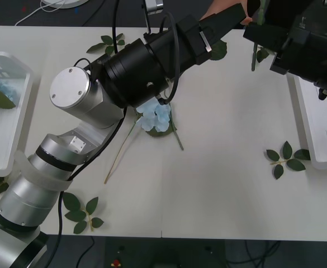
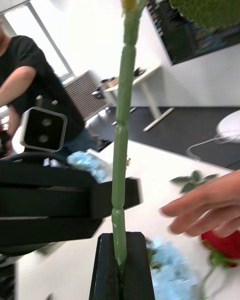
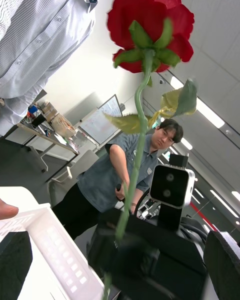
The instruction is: Place the red flowers into the right box and the blue flowers into the left box. If a person shows an open palm, hand one flower to the person first, then continue sorting.
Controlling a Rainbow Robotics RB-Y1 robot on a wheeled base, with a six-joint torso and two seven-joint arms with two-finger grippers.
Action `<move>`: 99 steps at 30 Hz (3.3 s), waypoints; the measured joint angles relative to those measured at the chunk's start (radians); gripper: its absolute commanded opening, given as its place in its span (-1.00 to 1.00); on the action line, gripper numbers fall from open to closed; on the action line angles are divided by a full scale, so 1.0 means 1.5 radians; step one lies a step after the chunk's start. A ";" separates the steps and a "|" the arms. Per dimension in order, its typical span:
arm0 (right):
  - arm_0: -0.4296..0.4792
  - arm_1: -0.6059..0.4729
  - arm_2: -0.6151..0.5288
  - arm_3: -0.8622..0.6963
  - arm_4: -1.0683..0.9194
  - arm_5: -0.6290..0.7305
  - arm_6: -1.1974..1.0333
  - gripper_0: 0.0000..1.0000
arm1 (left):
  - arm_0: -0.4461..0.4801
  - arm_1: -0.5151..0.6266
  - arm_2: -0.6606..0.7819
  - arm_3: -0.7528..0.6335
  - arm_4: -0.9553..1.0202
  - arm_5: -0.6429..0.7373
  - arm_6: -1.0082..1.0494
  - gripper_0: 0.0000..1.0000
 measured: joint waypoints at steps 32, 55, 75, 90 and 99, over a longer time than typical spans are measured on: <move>-0.085 0.158 0.023 0.122 0.377 -0.204 0.013 -1.00 | 0.000 0.000 0.000 0.000 0.000 0.000 0.000 1.00; -0.086 0.161 0.023 0.123 0.377 -0.206 0.013 1.00 | 0.000 0.000 0.000 0.000 0.000 0.000 0.000 1.00; -0.086 0.161 0.023 0.123 0.361 -0.187 0.013 1.00 | 0.000 0.000 0.000 0.000 0.000 0.000 0.000 1.00; -0.086 0.122 0.021 0.123 0.285 -0.063 0.014 1.00 | -0.005 0.021 0.000 0.000 0.060 0.000 0.000 1.00; -0.086 0.065 0.016 0.123 0.230 0.013 0.014 1.00 | -0.063 0.129 0.001 0.000 0.046 0.007 0.001 1.00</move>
